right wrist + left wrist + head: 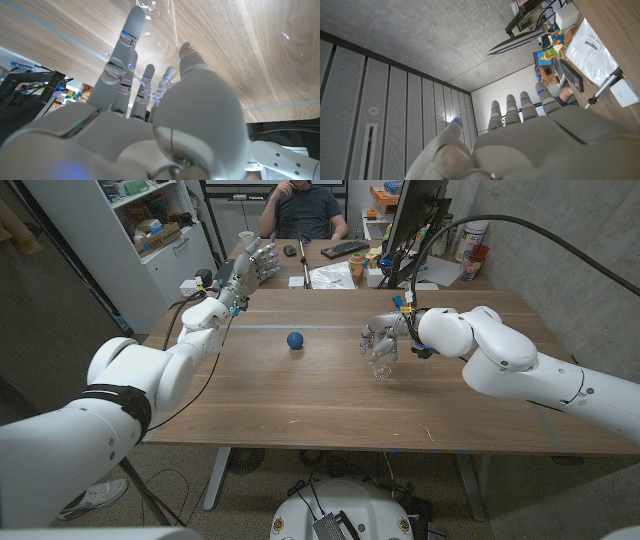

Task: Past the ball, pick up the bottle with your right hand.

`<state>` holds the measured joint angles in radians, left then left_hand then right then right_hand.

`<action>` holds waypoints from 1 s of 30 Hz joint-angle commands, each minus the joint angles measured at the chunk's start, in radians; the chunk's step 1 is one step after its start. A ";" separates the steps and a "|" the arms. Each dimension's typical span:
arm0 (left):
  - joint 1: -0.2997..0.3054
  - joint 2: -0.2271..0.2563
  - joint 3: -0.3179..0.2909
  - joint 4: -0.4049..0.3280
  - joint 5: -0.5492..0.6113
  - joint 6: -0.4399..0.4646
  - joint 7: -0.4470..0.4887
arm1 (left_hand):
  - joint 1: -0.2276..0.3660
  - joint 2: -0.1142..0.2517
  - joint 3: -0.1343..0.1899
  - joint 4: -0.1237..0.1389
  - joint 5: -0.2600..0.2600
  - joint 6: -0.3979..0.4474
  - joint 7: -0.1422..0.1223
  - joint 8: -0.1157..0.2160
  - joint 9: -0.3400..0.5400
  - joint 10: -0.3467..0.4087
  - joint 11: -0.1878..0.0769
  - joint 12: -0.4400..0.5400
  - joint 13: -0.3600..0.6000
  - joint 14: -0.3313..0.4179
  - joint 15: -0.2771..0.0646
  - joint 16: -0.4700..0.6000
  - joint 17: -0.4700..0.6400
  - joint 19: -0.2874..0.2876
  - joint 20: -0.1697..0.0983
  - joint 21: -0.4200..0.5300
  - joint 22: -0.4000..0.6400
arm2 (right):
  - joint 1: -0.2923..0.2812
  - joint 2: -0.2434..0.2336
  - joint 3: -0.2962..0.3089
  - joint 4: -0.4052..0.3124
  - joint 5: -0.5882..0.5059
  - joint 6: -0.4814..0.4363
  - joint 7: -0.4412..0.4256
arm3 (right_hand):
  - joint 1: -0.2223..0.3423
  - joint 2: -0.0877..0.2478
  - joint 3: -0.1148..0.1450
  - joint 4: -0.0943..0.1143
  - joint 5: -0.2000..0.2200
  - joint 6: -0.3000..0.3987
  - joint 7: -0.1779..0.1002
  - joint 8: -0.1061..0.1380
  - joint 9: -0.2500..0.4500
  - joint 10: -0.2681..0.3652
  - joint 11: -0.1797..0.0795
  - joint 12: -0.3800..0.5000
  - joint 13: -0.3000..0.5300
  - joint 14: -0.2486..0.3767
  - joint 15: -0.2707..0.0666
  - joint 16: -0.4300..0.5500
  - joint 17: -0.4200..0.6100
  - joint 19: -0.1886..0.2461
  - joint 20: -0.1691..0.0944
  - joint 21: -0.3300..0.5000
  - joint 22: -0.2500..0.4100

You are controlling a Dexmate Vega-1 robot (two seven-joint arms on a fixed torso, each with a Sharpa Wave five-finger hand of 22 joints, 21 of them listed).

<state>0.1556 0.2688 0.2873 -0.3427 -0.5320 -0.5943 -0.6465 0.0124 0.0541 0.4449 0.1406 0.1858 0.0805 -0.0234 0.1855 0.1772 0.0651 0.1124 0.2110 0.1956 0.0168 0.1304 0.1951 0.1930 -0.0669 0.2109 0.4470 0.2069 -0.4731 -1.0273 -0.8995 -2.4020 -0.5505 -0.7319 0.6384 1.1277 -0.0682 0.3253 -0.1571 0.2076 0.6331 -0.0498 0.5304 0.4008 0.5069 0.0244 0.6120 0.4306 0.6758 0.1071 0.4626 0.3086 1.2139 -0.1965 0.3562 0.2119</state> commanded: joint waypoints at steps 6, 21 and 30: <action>-0.018 -0.002 0.002 0.001 0.008 0.018 0.025 | 0.002 -0.006 -0.004 0.001 0.005 0.007 -0.002 0.001 0.001 -0.007 0.004 -0.003 -0.001 -0.004 0.002 0.002 0.003 -0.008 0.002 -0.001 0.002 | 0.058 -0.017 0.032 -0.032 -0.088 -0.039 0.077 | 0.230 0.227 -0.004 0.010 0.009 0.008 0.009 0.016 0.011 0.011 -0.002 0.033 0.077 0.237 -0.324 0.067 0.332 -0.003 -0.021 0.015 0.001; -0.021 -0.004 -0.021 0.001 0.001 -0.003 0.014 | 0.003 -0.005 -0.006 0.002 0.005 0.008 -0.002 0.002 0.001 -0.005 0.004 -0.002 -0.001 -0.004 0.002 0.003 0.003 -0.008 0.002 -0.002 0.002 | 0.032 -0.051 0.127 -0.080 -0.079 -0.046 0.032 | 0.245 0.234 0.001 0.008 0.018 0.021 0.014 0.030 0.027 0.023 -0.011 0.061 0.103 0.255 -0.326 0.056 0.349 -0.002 -0.024 0.027 0.001; -0.018 -0.008 -0.031 0.001 -0.001 -0.015 0.006 | 0.003 -0.004 -0.008 0.002 0.006 0.010 -0.001 0.002 0.001 -0.005 0.002 -0.001 -0.001 -0.005 0.001 0.003 0.002 -0.008 0.002 -0.003 0.002 | -0.011 -0.086 0.190 -0.142 -0.128 -0.108 -0.039 | 0.249 0.235 0.003 0.010 0.022 0.023 0.015 0.034 0.031 0.028 -0.010 0.073 0.115 0.266 -0.326 0.052 0.357 0.001 -0.024 0.034 0.002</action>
<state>0.1360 0.2649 0.2708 -0.3421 -0.5291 -0.5944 -0.6307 0.0124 0.0541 0.4368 0.1433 0.1858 0.0805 -0.0234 0.1855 0.1772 0.0651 0.1124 0.2110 0.1956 0.0169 0.1304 0.1951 0.1930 -0.0704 0.2074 0.4470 0.2068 -0.4445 -1.0779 -0.7774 -2.4836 -0.6320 -0.7784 0.6760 1.1286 -0.0691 0.3244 -0.1498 0.2229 0.6363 -0.0464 0.5555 0.4293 0.5146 0.0175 0.6160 0.4307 0.6850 0.1158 0.4642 0.3089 1.2231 -0.2055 0.3853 0.2117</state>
